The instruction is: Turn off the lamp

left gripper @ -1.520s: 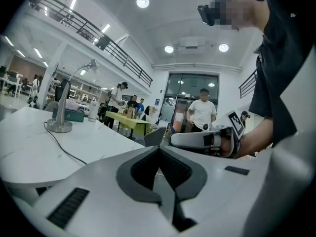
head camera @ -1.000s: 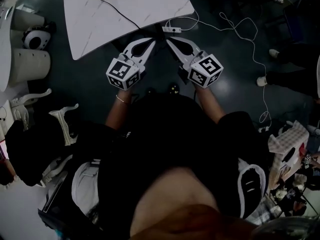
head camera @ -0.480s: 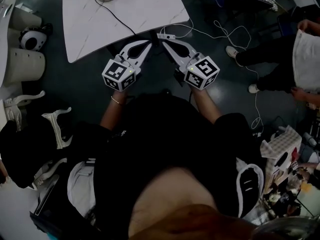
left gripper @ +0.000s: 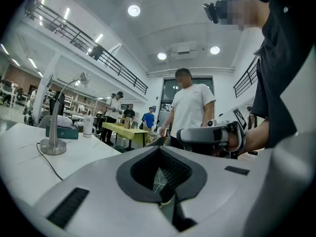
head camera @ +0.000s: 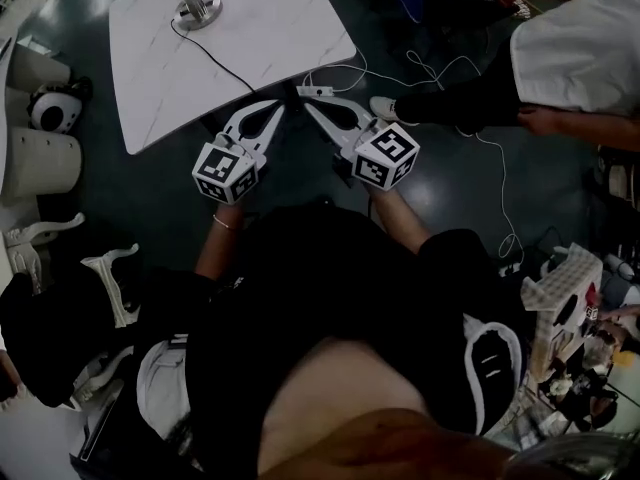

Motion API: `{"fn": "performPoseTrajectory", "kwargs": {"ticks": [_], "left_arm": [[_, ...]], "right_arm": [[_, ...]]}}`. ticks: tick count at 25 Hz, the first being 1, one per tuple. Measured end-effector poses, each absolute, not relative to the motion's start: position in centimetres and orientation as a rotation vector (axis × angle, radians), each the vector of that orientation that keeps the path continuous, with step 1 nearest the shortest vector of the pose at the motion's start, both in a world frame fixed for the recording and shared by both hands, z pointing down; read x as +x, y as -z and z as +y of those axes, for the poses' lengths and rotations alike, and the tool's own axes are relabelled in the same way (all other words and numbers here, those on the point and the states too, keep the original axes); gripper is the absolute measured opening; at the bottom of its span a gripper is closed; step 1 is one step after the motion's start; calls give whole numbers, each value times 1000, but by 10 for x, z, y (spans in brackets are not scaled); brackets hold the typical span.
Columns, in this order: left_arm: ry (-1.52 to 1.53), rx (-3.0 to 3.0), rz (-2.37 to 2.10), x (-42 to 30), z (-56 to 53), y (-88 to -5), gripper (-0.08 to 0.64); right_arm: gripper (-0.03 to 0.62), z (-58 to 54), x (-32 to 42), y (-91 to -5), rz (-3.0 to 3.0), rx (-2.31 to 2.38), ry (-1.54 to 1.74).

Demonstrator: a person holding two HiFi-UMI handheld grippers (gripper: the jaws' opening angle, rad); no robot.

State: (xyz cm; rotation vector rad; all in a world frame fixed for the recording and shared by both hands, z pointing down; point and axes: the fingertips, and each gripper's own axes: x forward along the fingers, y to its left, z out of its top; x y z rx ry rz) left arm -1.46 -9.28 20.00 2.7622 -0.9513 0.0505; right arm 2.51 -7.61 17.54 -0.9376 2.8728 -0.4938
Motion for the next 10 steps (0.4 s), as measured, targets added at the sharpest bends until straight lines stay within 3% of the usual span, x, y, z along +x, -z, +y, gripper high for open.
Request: {"fn": "performPoseTrajectory", "kwargs": {"ticks": [10], "left_arm": [[-55, 2752, -961, -14, -86, -201, 6]], "right_arm": [[0, -67, 20, -179, 2889, -906, 514]]}}
